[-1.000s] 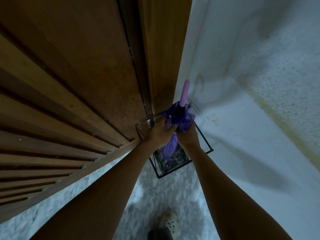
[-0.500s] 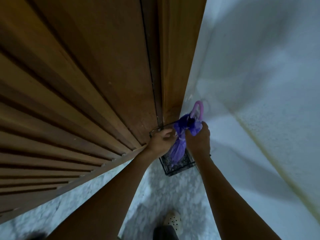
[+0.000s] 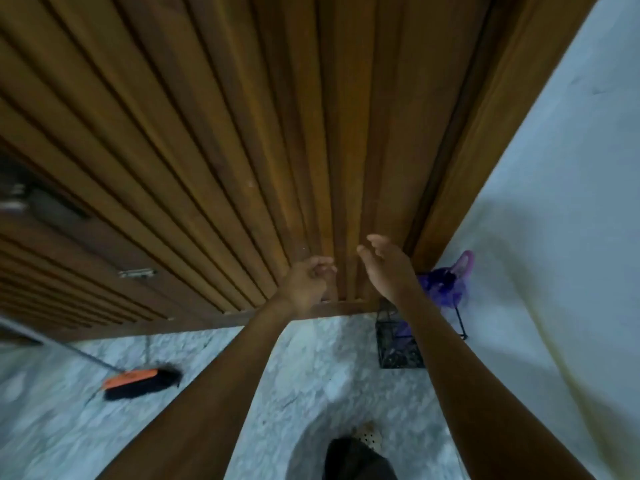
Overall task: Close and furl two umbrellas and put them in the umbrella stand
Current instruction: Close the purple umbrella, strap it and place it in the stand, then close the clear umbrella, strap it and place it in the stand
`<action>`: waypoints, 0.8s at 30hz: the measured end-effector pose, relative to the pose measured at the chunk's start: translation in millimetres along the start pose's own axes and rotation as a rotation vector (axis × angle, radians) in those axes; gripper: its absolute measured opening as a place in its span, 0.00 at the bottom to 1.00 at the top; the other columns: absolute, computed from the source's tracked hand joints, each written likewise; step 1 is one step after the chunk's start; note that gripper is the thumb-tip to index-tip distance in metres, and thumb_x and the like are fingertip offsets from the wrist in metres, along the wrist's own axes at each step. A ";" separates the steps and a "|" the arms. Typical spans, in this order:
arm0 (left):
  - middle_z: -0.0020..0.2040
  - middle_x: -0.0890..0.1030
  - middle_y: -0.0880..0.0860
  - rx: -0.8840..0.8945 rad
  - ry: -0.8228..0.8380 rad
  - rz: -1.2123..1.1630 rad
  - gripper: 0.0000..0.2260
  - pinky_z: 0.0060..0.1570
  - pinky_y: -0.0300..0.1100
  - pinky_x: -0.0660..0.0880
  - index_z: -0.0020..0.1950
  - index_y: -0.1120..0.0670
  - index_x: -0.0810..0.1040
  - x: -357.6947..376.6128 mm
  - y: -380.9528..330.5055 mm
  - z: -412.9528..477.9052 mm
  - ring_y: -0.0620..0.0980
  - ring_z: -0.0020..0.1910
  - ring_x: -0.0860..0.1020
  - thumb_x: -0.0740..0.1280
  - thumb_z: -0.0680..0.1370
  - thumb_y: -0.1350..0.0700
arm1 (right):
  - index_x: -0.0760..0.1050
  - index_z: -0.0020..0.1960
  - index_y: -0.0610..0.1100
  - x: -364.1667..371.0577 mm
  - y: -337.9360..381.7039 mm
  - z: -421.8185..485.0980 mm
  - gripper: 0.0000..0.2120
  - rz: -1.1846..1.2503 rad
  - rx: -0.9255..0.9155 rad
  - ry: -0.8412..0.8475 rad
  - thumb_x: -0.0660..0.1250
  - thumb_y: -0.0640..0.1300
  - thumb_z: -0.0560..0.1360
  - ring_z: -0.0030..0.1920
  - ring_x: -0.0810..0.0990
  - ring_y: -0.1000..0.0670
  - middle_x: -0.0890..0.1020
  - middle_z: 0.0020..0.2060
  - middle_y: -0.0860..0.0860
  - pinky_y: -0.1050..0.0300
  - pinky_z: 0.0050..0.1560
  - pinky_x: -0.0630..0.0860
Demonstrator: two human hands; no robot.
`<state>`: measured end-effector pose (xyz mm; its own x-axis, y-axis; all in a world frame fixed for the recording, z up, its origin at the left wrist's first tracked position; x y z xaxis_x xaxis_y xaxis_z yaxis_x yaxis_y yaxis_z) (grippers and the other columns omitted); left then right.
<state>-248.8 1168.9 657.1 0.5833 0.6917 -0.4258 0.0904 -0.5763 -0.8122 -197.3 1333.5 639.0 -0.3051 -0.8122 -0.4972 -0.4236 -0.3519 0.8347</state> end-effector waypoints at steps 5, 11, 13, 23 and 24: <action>0.52 0.77 0.52 0.010 -0.248 -0.061 0.12 0.49 0.34 0.73 0.63 0.60 0.77 -84.9 31.4 -80.5 0.48 0.52 0.75 0.63 0.80 0.62 | 0.72 0.70 0.47 63.6 82.6 -51.4 0.20 0.019 -0.165 0.192 0.64 0.53 0.81 0.69 0.74 0.48 0.76 0.68 0.48 0.50 0.70 0.70; 0.56 0.79 0.49 -0.016 -0.517 -0.119 0.13 0.59 0.39 0.72 0.63 0.54 0.78 -174.8 100.1 -223.2 0.47 0.58 0.76 0.66 0.80 0.53 | 0.74 0.68 0.45 162.7 162.7 -162.6 0.18 0.020 -0.336 0.406 0.63 0.52 0.82 0.62 0.76 0.53 0.79 0.62 0.50 0.62 0.57 0.70; 0.57 0.80 0.49 -0.013 -0.625 -0.148 0.12 0.59 0.39 0.73 0.62 0.54 0.79 -196.8 126.6 -279.6 0.46 0.57 0.77 0.66 0.80 0.54 | 0.74 0.69 0.45 195.6 184.3 -207.8 0.18 0.005 -0.390 0.487 0.62 0.52 0.82 0.59 0.74 0.56 0.77 0.60 0.52 0.64 0.52 0.69; 0.52 0.83 0.51 -0.164 -1.077 -0.233 0.10 0.45 0.38 0.74 0.59 0.51 0.80 -243.0 222.3 -552.0 0.50 0.50 0.82 0.64 0.80 0.53 | 0.78 0.62 0.45 340.3 257.6 -425.1 0.13 -0.025 -0.699 0.926 0.63 0.49 0.82 0.60 0.78 0.52 0.81 0.56 0.50 0.57 0.56 0.73; 0.52 0.84 0.52 -0.186 -1.122 -0.250 0.10 0.42 0.37 0.73 0.59 0.51 0.80 -241.6 229.7 -575.4 0.50 0.49 0.82 0.64 0.80 0.52 | 0.78 0.62 0.45 352.8 261.1 -446.3 0.13 -0.035 -0.731 0.971 0.63 0.50 0.82 0.60 0.79 0.52 0.81 0.56 0.51 0.55 0.58 0.74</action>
<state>95.5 619.0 802.9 -0.5007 0.7386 -0.4514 0.2734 -0.3599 -0.8920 -34.9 747.4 787.1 0.5951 -0.6975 -0.3992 0.2572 -0.3053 0.9169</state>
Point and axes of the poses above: each hand's wrist, its own z-axis towards the middle knuckle, its own x-axis out of the palm, y = z × x, the point moved 1 cm from there along z, towards the middle knuckle
